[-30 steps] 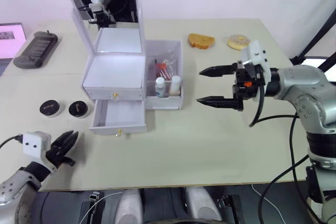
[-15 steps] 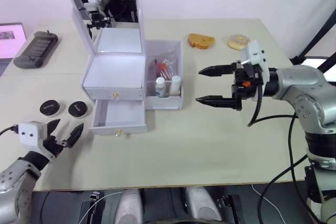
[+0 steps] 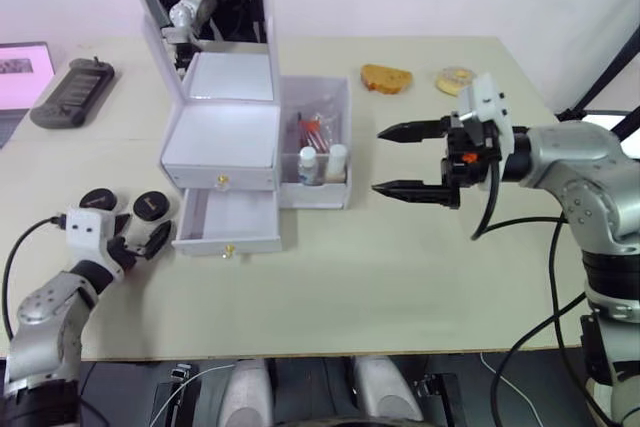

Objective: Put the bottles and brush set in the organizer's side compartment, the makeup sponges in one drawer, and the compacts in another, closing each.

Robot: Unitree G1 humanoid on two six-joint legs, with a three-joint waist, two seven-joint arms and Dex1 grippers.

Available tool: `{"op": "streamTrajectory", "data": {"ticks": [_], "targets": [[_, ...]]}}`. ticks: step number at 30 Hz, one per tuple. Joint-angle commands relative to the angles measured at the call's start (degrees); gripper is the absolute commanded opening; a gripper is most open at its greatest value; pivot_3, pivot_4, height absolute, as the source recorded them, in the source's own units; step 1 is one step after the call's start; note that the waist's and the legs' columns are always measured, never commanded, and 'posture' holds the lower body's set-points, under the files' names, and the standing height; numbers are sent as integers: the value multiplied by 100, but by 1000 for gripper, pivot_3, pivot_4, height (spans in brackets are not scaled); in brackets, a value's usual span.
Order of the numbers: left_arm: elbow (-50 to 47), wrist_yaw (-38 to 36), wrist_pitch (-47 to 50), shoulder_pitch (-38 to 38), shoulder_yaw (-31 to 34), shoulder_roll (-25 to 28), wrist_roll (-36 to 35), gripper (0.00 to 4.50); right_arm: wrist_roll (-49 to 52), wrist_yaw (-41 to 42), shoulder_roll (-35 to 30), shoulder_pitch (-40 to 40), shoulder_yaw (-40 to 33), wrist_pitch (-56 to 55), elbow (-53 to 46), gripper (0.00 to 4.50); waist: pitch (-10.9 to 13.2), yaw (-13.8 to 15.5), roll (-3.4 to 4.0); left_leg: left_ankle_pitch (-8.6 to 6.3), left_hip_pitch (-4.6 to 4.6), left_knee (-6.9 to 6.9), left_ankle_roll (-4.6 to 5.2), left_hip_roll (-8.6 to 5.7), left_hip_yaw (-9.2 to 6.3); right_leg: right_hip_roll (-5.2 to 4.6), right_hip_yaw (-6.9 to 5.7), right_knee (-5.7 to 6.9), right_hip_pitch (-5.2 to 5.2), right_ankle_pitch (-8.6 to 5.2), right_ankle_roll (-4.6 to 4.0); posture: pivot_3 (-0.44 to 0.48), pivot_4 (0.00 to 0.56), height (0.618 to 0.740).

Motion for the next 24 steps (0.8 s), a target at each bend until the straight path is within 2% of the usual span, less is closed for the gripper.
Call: {"op": "streamTrajectory", "data": {"ticks": [1, 13, 16, 18, 24], "targets": [[342, -6, -192, -251, -83, 96, 157, 4474, 74, -27, -51, -164, -176, -73, -206, 4500, 0, 4, 0, 0, 0, 0, 0, 0, 0, 0, 0, 0, 0, 0, 0, 0, 150, 740], [1190, -151, -707, -943, -412, 64, 408, 4474, 67, -6, -68, -188, -174, -85, -258, 4500, 0, 122, 1, 1, 1, 1, -1, 0, -1, 1, 0, 3, 1, 5, 8, 0, 150, 740], [1232, -154, -777, -926, -452, 60, 427, 3617, 66, -1, -69, -189, -177, -90, -254, 4500, 0, 125, 1, 1, 1, 0, -1, 0, -1, 0, 0, 3, 1, 7, 13, 0, 150, 740], [1262, -137, -825, -907, -459, 67, 427, 2673, 62, 10, -70, -190, -173, -97, -249, 4500, -1, 124, 1, 1, 1, 0, -1, 0, -1, 1, -1, 3, 1, 7, 13, 0, 150, 740], [1166, -175, -878, -807, -333, 124, 323, 2651, 58, 50, -26, -229, -121, -113, -208, 4500, -2, 114, 3, 1, 4, 0, -1, 0, -1, 2, -1, 7, 1, 7, 13, 0, 150, 740]]}}
